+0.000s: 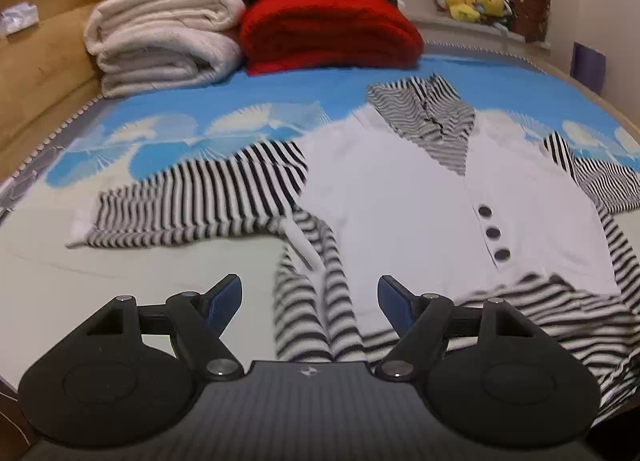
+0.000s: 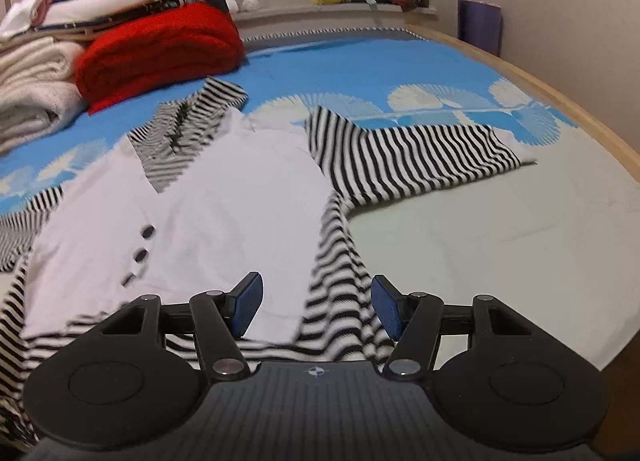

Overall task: Fold small clothes
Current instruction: 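Move the left tool to the striped sleeve's white cuff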

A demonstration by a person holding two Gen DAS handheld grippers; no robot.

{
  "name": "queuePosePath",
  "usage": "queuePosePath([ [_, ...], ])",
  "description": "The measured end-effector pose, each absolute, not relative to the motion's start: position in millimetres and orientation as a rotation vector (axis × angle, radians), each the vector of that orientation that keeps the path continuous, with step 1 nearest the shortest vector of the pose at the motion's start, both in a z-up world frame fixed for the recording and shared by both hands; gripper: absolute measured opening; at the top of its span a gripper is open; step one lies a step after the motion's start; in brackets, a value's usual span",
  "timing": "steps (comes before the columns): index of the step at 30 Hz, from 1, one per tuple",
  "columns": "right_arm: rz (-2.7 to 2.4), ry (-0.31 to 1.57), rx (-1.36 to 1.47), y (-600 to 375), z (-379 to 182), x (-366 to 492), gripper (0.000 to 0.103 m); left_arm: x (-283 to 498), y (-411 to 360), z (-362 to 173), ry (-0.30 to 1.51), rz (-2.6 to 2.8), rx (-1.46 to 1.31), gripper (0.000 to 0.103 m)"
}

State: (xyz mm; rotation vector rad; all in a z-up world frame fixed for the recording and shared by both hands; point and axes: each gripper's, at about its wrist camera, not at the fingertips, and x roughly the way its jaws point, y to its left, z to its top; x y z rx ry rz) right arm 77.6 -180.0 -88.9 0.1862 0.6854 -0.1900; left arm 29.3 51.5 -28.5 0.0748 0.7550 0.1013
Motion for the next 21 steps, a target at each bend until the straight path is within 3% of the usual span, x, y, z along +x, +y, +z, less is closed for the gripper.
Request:
queuePosePath([
  [9,-0.133,0.611,0.204,-170,-71,78,0.062,69,79,71,0.617,0.103,0.069,0.08],
  [15,-0.133,0.552,0.138,-161,-66,74,0.062,128,115,55,0.643,0.168,0.086,0.069],
  [21,-0.15,0.503,0.061,-157,-52,72,0.062,169,172,18,0.693,0.264,0.015,0.069],
])
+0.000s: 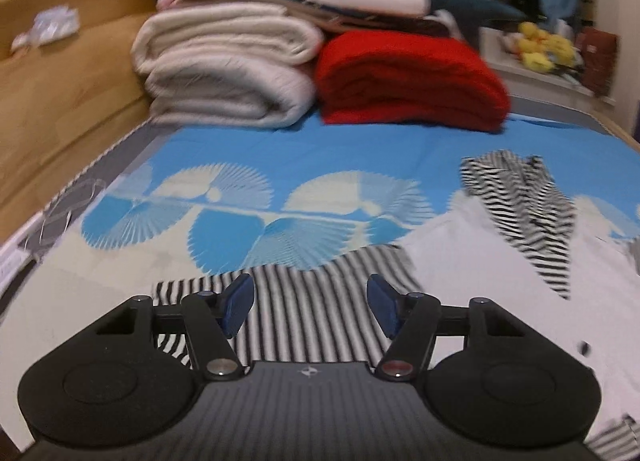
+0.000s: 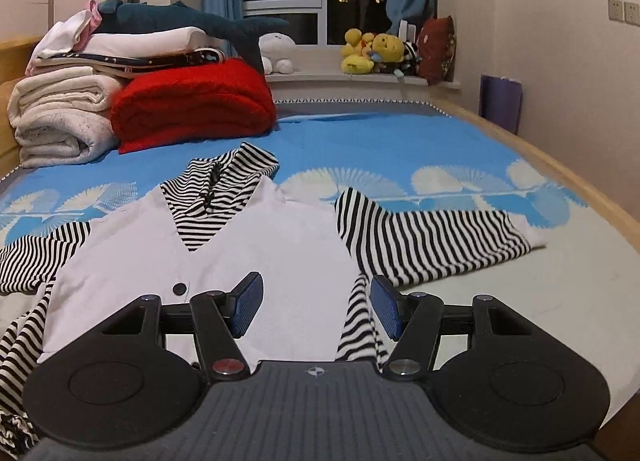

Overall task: Fold small clothes
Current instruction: 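Move the left tool to the striped sleeve's white cuff, then grasp the striped sleeve cuff with the left tool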

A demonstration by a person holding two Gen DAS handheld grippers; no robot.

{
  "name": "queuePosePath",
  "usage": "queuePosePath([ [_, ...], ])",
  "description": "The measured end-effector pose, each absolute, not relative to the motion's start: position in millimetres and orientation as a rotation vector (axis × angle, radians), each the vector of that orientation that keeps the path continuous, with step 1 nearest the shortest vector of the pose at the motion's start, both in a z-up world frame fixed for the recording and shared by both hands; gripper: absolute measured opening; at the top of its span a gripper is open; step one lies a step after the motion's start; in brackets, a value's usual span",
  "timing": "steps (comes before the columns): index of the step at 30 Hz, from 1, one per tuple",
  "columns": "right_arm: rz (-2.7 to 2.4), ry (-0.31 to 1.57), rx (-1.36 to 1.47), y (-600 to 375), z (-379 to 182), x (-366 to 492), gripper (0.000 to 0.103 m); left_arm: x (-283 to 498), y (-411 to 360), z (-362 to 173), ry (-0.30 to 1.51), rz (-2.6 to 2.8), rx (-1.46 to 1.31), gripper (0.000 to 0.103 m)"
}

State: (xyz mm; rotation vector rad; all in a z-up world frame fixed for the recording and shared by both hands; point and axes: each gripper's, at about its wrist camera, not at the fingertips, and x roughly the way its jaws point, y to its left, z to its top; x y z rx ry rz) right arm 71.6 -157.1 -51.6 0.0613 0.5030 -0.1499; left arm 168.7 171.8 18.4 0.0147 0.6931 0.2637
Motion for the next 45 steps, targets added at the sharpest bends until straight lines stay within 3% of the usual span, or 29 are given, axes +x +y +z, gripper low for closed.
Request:
queuePosePath([
  [7,-0.115,0.531,-0.045,-133,-46,90,0.061,186,231,-10,0.789,0.343,-0.121,0.067],
  [14,0.032,0.482,-0.124,-84,2,140,0.06,184,265,-44,0.832,0.367,-0.171,0.067],
  [21,0.19,0.401,-0.103,-46,48,220,0.064,182,321,-65,0.855,0.429,-0.484,0.067],
  [24,0.209,0.365,-0.076,-47,36,235,0.066,183,341,-80,0.902,0.481,-0.558,0.067],
  [29,0.166,0.634,0.174,-63,-12,265,0.064,187,369,-101,0.961,0.595,-0.634,0.067],
  [32,0.145,0.656,0.213,-73,-17,270,0.063,189,382,-110,0.969,0.658,-0.698,0.067],
  [34,0.113,0.646,0.191,-81,-17,272,0.063,190,385,-114,0.97,0.674,-0.729,0.058],
  [35,0.101,0.649,0.201,-88,-17,272,0.063,192,384,-114,0.968,0.686,-0.712,0.038],
  [36,0.088,0.659,0.217,-95,-20,272,0.063,195,381,-113,0.976,0.697,-0.677,0.011],
  [37,0.075,0.67,0.238,-102,-21,273,0.063,198,379,-112,0.983,0.708,-0.654,0.005],
  [40,0.045,0.686,0.273,-115,-26,275,0.062,204,360,-90,0.929,0.747,-0.548,0.004],
  [45,0.021,0.675,0.266,-128,-26,273,0.051,219,275,-18,0.736,0.587,-0.365,0.003],
])
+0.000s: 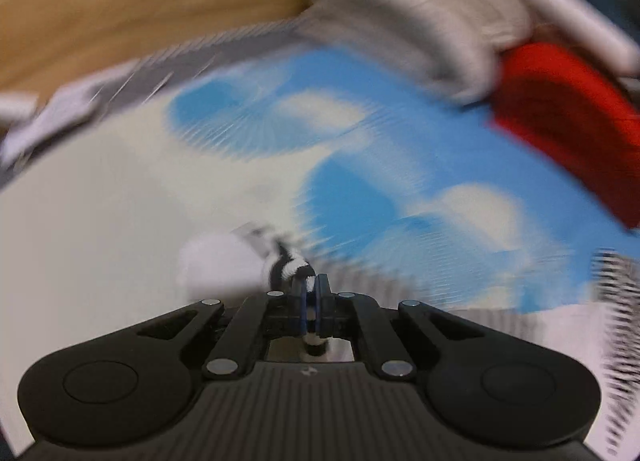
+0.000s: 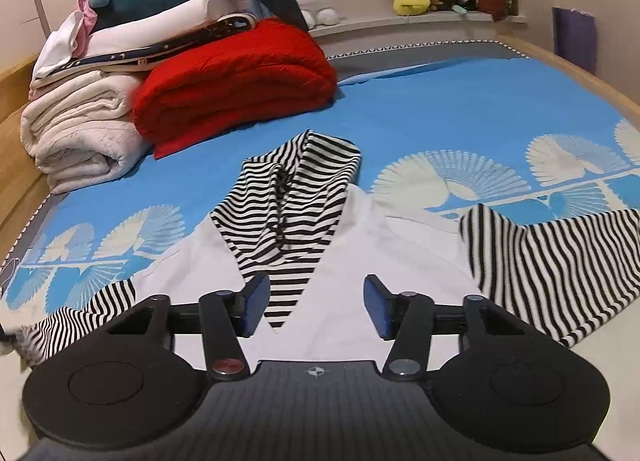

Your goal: Fold small clothes

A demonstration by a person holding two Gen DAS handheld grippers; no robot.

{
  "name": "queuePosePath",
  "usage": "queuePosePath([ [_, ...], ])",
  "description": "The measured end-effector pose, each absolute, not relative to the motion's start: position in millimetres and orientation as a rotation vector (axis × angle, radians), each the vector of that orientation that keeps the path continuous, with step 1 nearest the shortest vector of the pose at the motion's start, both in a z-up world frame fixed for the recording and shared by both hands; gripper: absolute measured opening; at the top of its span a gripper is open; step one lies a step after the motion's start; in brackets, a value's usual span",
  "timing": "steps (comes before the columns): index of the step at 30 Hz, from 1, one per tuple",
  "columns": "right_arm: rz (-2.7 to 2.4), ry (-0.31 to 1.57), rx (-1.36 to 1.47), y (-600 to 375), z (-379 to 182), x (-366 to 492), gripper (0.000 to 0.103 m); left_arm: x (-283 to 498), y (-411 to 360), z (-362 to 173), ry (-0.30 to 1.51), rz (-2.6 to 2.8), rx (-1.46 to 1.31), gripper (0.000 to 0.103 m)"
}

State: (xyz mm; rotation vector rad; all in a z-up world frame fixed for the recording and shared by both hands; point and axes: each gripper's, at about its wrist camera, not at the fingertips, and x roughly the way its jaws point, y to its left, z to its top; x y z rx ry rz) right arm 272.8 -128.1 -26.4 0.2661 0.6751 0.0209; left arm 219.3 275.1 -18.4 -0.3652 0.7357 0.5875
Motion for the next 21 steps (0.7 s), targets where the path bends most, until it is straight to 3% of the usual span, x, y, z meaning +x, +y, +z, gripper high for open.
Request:
queuePosePath([
  [6,0.024,0.712,0.298,-138,-33,268,0.044,219,117,47,0.568,0.163,-0.322,0.003],
  [10,-0.02,0.775,0.393,-150,-48,267,0.044,223,18,43,0.687,-0.259,-0.328,0.008],
  [11,-0.035,0.795,0.428,-155,-52,267,0.044,225,3,39,0.732,-0.328,-0.325,0.015],
  [12,-0.046,0.809,0.453,-159,-56,267,0.045,225,-6,36,0.757,-0.371,-0.325,0.026],
  [14,-0.079,0.831,0.508,-169,-65,267,0.046,229,-5,32,0.769,-0.362,-0.336,0.034],
  [21,-0.155,0.931,0.655,-190,-105,283,0.048,265,45,-3,0.902,-0.046,-0.29,0.034],
])
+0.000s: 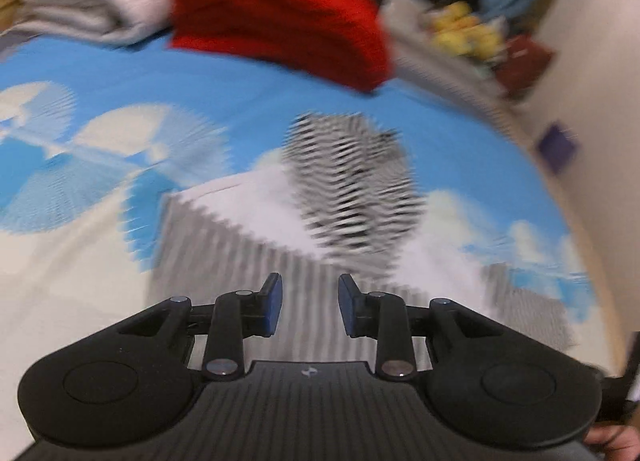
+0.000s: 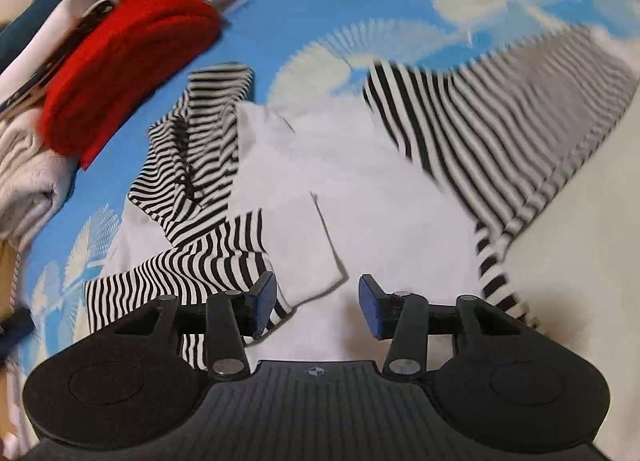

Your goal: Fold small clothes

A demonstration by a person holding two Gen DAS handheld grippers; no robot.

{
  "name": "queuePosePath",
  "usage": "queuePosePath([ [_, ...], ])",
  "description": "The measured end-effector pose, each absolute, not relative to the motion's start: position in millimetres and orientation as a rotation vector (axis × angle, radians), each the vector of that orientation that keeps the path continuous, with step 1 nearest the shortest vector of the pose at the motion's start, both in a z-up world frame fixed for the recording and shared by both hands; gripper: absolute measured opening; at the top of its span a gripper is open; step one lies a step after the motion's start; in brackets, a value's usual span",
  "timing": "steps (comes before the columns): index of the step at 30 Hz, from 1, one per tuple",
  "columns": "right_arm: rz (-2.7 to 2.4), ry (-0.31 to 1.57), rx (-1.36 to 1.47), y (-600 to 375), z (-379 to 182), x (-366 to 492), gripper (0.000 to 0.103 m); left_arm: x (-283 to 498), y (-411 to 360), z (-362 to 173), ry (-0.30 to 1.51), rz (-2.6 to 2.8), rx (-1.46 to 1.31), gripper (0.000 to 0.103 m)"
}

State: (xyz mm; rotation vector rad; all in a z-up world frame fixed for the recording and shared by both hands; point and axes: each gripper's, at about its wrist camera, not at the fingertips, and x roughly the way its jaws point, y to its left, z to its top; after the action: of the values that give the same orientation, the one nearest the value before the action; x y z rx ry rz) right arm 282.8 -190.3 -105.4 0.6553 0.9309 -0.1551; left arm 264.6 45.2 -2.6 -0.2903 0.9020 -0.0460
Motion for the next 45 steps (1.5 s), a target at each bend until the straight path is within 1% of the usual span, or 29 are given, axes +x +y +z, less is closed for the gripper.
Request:
queuePosePath([
  [4,-0.175,0.977,0.755,-193,-133,300,0.048,270,65,-13,0.976,0.048,-0.267,0.034],
  [8,-0.209,1.04,0.812,-189,-159,320,0.049,273,58,-20,1.006,0.037,-0.239,0.034],
  [12,-0.239,1.05,0.785,-185,-166,334,0.048,280,48,-25,1.025,0.023,-0.218,0.034],
  [14,-0.21,1.027,0.74,-178,-162,339,0.03,286,44,-29,1.028,0.022,-0.217,0.034],
  [15,-0.194,1.02,0.727,-178,-161,341,0.009,290,43,-31,1.031,0.024,-0.214,0.034],
  [17,-0.213,0.963,0.708,-180,-147,336,0.007,294,44,-33,1.036,0.029,-0.21,0.034],
  [21,-0.075,0.687,0.623,-183,-88,320,0.006,298,50,-38,1.052,0.04,-0.205,0.034],
  [22,-0.08,0.665,0.586,-184,-81,316,0.006,298,51,-41,1.061,0.037,-0.203,0.034],
  [23,-0.113,0.681,0.564,-188,-83,314,0.006,297,52,-44,1.071,0.035,-0.203,0.034],
  [24,-0.144,0.72,0.556,-192,-90,314,0.006,297,52,-48,1.086,0.033,-0.2,0.034],
  [27,-0.271,0.929,0.547,-208,-129,322,0.007,295,55,-64,1.141,0.03,-0.195,0.034],
  [28,-0.325,0.946,0.535,-213,-134,321,0.008,294,56,-69,1.16,0.027,-0.197,0.034],
  [32,-0.274,0.779,0.4,-202,-107,318,0.011,292,62,-82,1.2,0.019,-0.212,0.034],
  [34,-0.178,0.753,0.419,-197,-101,320,0.03,292,63,-90,1.23,0.022,-0.217,0.034],
  [35,-0.133,0.79,0.471,-199,-106,324,0.032,292,64,-96,1.258,0.03,-0.207,0.034],
  [37,-0.093,0.923,0.56,-205,-129,334,0.033,290,62,-109,1.318,0.056,-0.162,0.034],
  [39,-0.139,1.076,0.537,-204,-156,341,0.033,289,60,-113,1.328,0.065,-0.138,0.034],
  [40,-0.154,1.084,0.519,-204,-160,338,0.032,289,59,-109,1.321,0.067,-0.136,0.034],
  [42,-0.16,1.054,0.462,-200,-148,339,0.034,290,57,-94,1.256,0.058,-0.166,0.034],
  [44,-0.146,0.994,0.398,-195,-137,337,0.042,290,54,-83,1.203,0.029,-0.187,0.035],
  [45,-0.135,0.984,0.401,-195,-135,337,0.048,290,52,-83,1.2,0.018,-0.185,0.035],
])
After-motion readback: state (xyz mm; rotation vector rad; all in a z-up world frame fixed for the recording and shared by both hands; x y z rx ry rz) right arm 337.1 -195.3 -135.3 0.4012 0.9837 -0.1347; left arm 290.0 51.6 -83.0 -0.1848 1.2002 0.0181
